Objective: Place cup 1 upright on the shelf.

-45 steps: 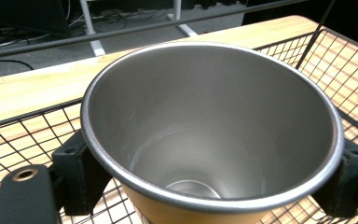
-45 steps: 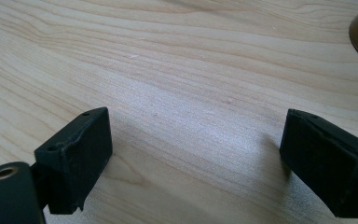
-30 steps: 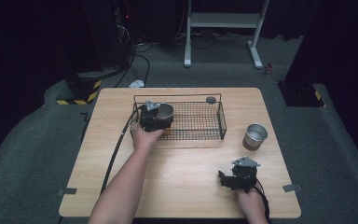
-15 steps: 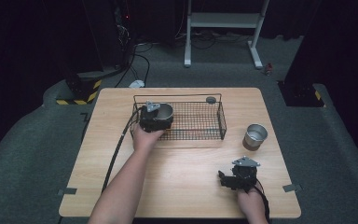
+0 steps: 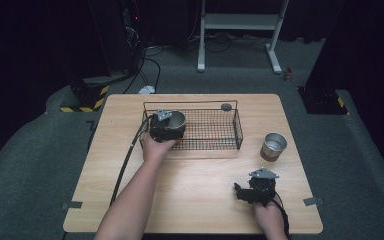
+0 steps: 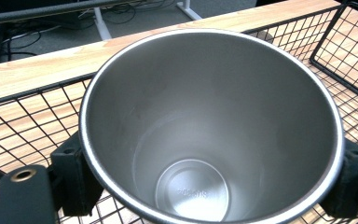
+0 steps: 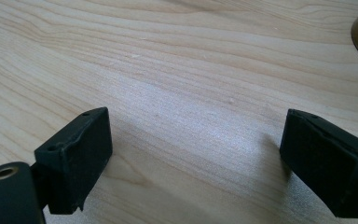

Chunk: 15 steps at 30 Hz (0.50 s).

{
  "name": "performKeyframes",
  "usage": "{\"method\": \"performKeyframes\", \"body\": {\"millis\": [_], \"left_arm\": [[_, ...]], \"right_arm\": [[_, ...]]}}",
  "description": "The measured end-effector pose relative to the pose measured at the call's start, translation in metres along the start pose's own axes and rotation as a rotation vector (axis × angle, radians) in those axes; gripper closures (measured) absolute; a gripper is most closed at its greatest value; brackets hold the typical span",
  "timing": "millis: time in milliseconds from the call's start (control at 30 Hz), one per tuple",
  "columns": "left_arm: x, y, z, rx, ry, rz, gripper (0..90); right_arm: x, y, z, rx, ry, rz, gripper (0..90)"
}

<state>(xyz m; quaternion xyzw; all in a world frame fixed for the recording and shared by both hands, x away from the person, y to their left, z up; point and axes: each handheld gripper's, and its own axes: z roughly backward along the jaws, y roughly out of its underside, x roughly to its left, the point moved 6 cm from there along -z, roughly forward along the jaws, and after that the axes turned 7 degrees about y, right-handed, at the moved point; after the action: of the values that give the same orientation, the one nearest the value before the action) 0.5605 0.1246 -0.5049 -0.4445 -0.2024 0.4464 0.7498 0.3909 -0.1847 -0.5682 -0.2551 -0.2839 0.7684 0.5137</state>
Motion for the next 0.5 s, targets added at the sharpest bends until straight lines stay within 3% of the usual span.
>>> {"method": "performKeyframes", "body": {"millis": [200, 500], "left_arm": [[0.0003, -0.0014, 0.0005, -0.001, -0.001, 0.009, 12.9], [0.0038, -0.0009, 0.0028, 0.033, -0.011, 0.023, 0.1]], "right_arm": [[0.0, 0.0, 0.0, 0.0, 0.0, 0.0, 9.0], [0.0, 0.0, 0.0, 0.0, 0.0, 0.0, 9.0]]}}
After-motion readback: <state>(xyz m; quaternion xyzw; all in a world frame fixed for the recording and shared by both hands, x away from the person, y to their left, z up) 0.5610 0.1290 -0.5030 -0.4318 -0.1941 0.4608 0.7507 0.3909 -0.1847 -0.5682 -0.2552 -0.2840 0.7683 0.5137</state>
